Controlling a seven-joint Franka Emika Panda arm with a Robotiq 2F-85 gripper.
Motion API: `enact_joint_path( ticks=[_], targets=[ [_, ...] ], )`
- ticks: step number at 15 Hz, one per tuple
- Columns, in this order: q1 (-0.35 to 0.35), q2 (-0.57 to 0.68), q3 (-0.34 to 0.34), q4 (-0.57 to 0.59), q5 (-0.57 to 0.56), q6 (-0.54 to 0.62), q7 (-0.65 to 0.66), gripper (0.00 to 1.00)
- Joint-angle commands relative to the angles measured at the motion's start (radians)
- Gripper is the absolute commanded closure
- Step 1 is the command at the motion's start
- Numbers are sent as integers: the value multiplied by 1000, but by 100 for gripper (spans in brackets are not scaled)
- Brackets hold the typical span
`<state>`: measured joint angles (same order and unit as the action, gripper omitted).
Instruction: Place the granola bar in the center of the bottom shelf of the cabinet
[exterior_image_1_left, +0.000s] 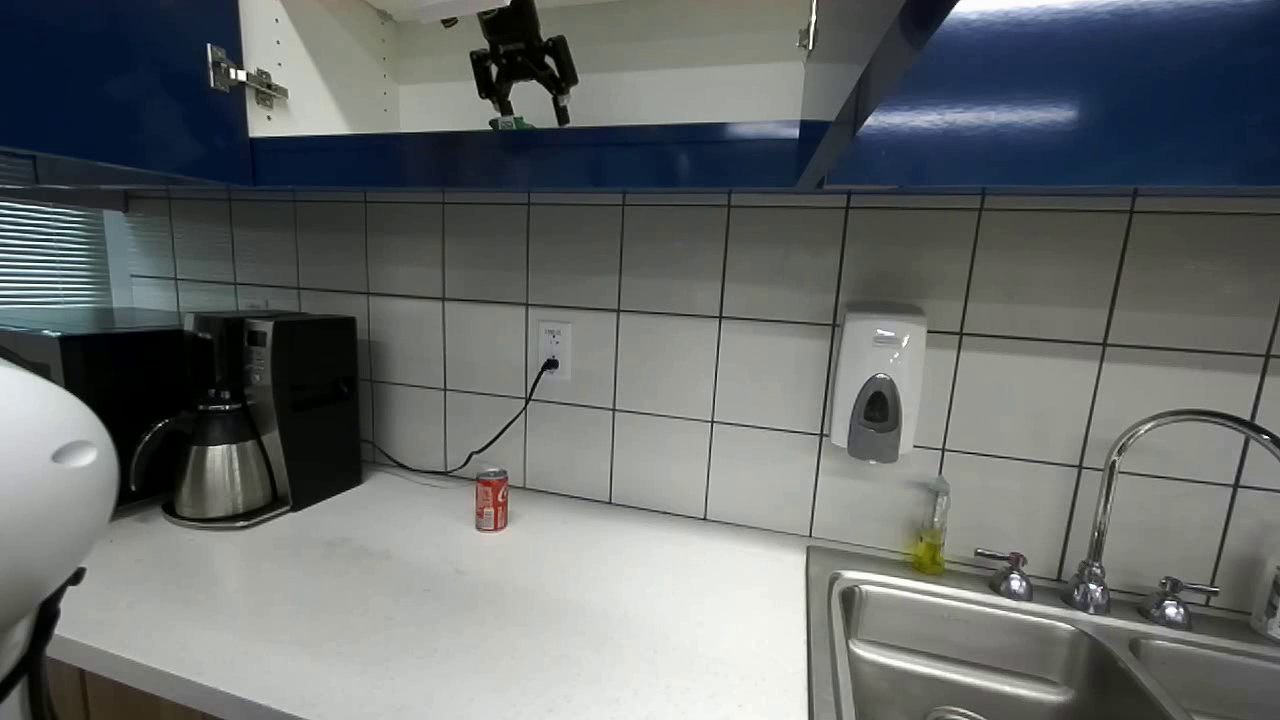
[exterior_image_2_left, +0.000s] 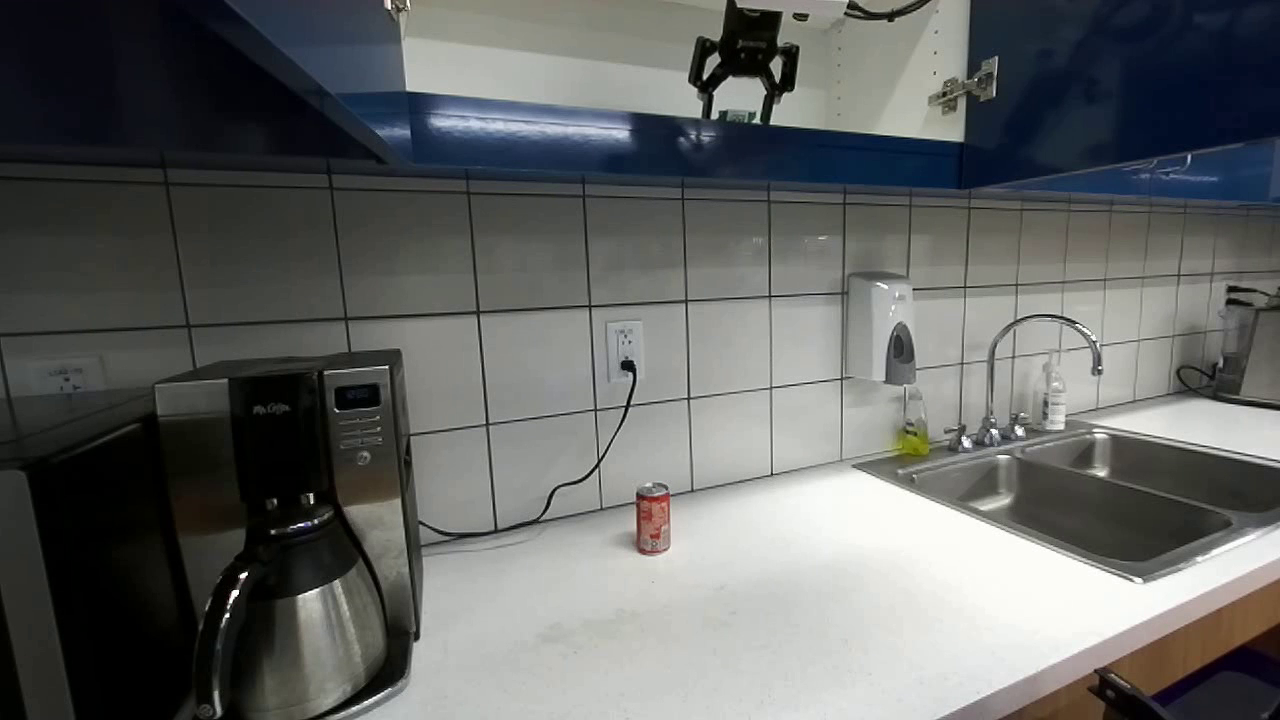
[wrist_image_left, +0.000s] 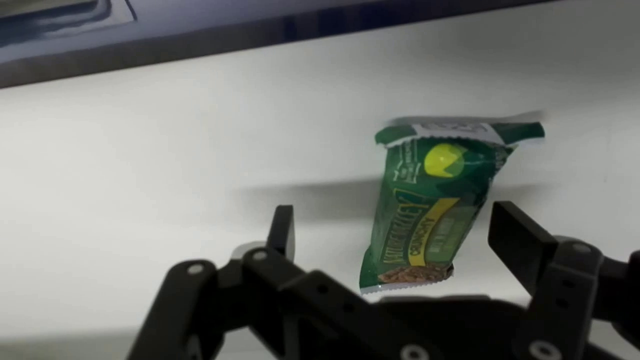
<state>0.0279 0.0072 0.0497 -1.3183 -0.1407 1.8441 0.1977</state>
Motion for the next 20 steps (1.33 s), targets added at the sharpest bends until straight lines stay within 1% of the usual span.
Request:
enact_joint_path(
  ticks=[1, 9, 20],
  targets=[
    [-6, -26, -9, -16, 5, 6, 2, 0],
    [0, -70, -15, -69, 13, 22, -8, 0],
    [-1, -225, -36, -223, 44, 55, -28, 0]
  ],
)
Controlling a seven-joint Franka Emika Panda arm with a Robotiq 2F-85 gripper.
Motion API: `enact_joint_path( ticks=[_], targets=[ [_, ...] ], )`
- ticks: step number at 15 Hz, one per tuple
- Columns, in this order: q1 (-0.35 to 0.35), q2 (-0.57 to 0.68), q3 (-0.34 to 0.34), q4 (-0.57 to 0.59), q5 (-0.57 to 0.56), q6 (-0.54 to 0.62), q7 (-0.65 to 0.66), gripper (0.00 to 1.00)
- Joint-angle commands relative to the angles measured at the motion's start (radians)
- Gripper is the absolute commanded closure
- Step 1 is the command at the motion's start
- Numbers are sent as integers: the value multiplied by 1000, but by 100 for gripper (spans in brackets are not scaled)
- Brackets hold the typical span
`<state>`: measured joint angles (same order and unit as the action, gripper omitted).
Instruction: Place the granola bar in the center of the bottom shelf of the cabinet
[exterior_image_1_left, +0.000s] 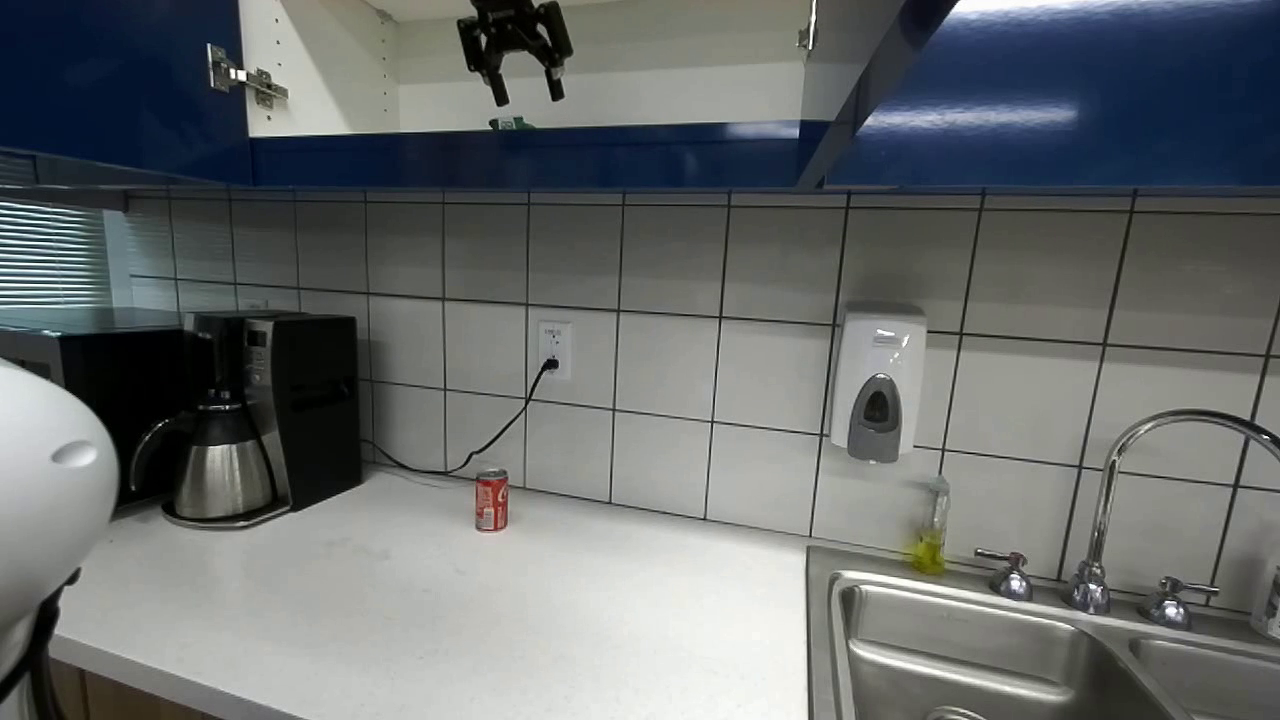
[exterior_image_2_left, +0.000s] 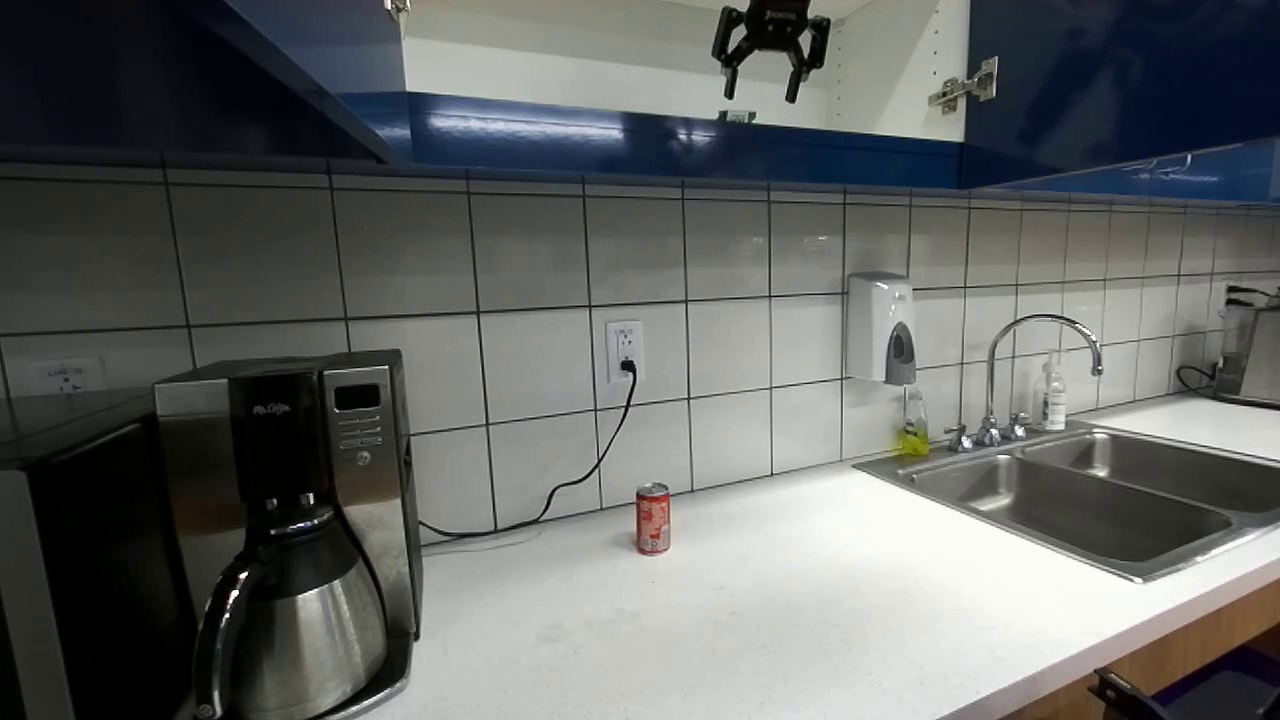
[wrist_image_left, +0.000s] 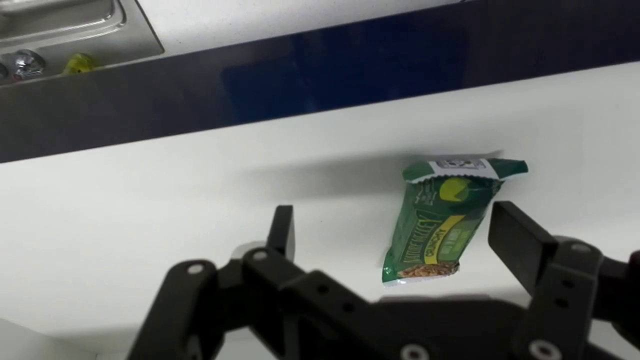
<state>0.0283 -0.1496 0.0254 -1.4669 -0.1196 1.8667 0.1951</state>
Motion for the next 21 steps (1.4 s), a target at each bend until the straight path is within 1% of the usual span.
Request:
enact_joint_path(
  ticks=[1, 3, 4, 9, 14, 21],
  targets=[
    [-1, -87, -15, -90, 26, 33, -30, 0],
    [0, -128, -22, -127, 26, 38, -38, 0],
    [-11, -144, -15, -137, 31, 34, -47, 0],
    [-9, -258, -17, -237, 34, 13, -82, 0],
    [-11, -383, -29, -369, 45, -55, -114, 0],
    [-8, -524, -54, -546, 38, -193, -191, 0]
  ],
)
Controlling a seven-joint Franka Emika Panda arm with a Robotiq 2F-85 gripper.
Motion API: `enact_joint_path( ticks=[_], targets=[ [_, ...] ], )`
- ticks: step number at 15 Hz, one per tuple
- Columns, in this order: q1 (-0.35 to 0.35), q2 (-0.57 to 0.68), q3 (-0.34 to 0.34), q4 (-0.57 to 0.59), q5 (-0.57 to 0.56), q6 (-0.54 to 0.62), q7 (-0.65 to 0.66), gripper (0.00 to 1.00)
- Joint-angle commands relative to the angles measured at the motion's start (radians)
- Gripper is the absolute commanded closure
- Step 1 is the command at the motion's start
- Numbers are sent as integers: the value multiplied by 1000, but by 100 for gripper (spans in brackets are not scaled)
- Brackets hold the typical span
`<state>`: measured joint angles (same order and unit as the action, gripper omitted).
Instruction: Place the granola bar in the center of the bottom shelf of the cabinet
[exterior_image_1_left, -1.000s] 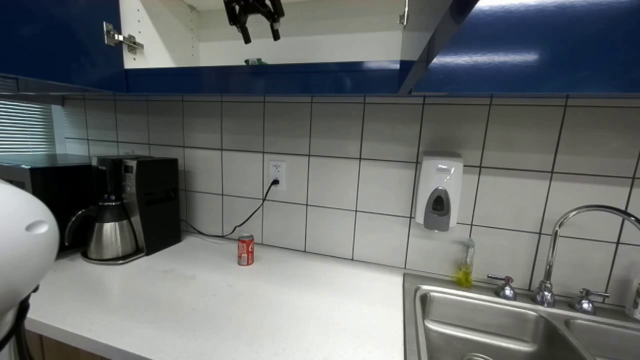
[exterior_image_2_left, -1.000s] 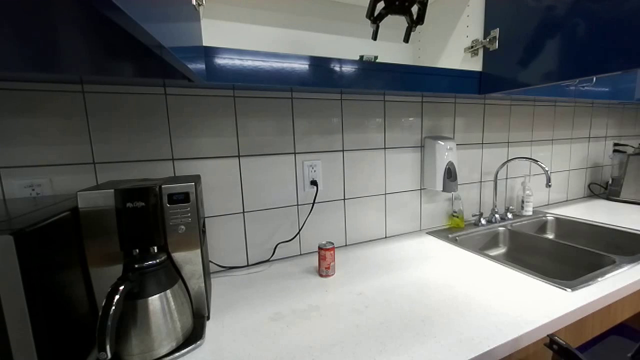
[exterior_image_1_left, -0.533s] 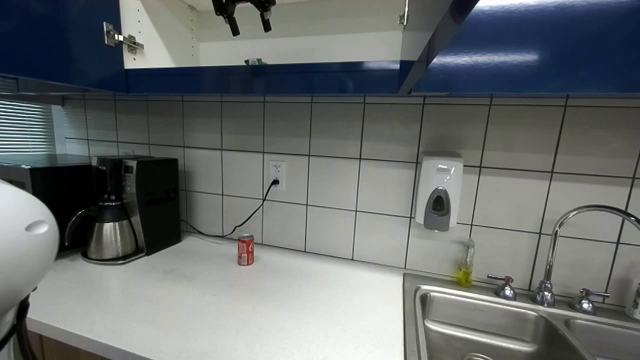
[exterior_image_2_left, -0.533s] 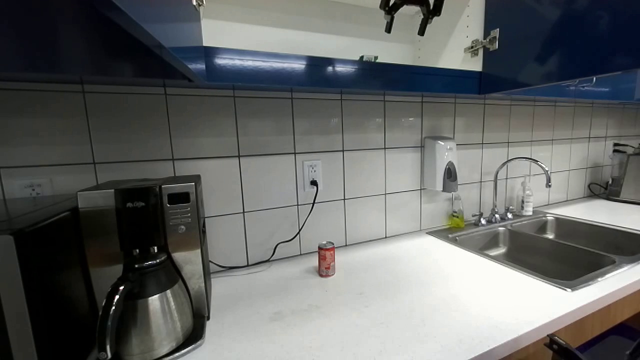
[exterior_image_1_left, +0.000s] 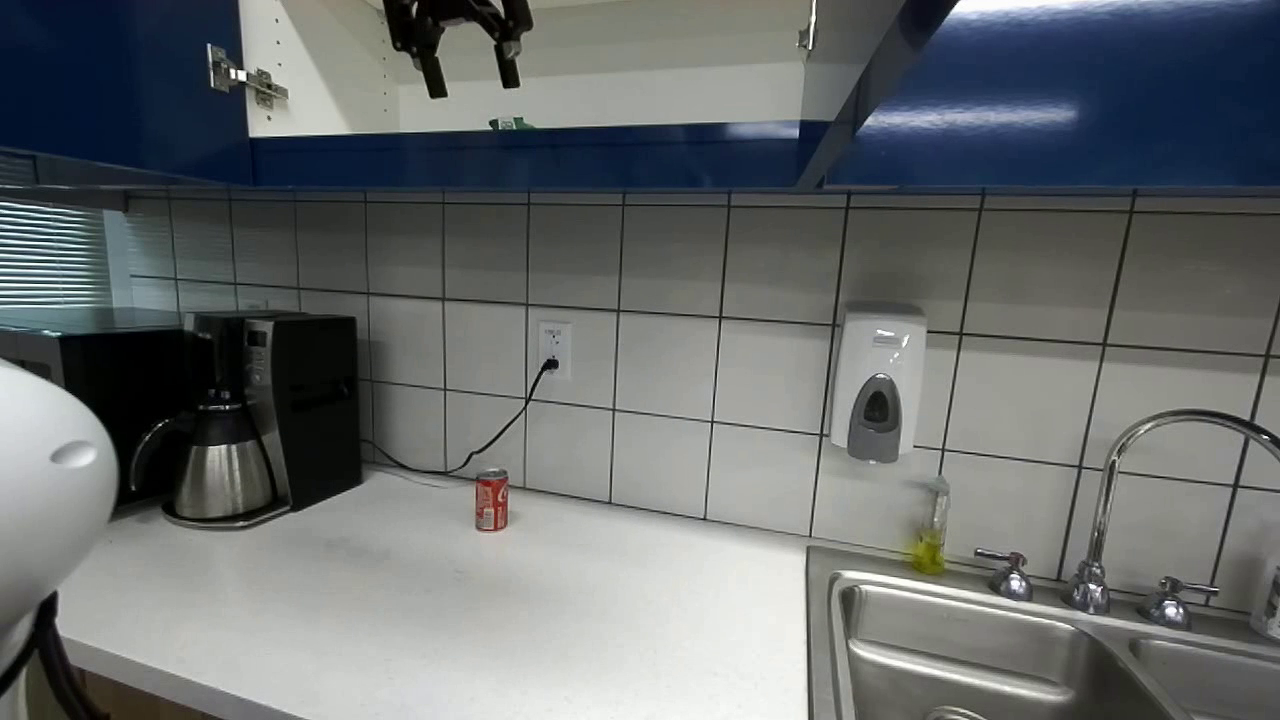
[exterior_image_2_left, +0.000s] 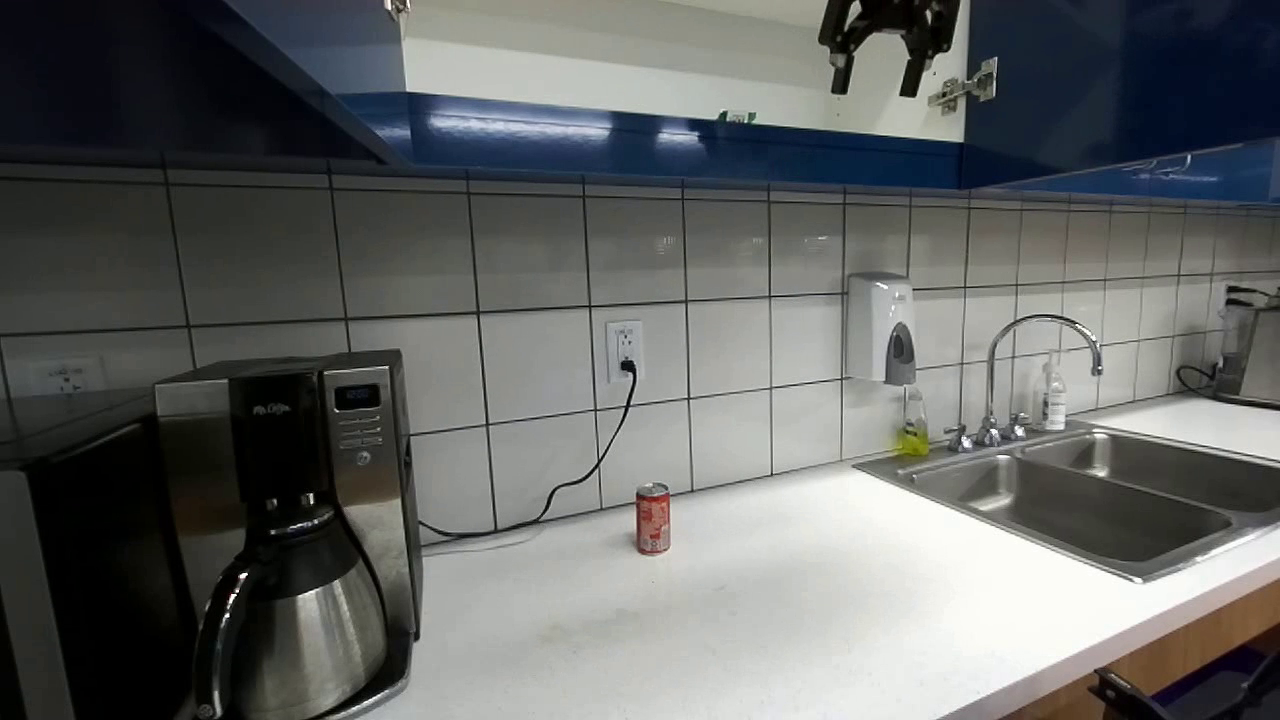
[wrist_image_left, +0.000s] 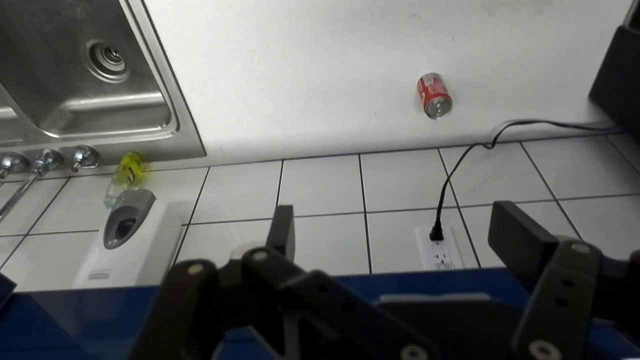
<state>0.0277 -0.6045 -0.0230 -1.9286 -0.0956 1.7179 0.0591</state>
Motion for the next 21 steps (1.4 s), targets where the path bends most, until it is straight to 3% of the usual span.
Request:
enact_joint_path(
  ticks=[1, 14, 15, 21],
  targets=[
    [-7, -81, -7, -106, 15, -60, -63, 0],
    [-10, -160, 10, -432, -37, -145, -111, 0],
    [-8, -131, 2, -395, -11, -125, -96, 0],
    [-8, -134, 3, -423, -18, -125, -96, 0]
  ],
)
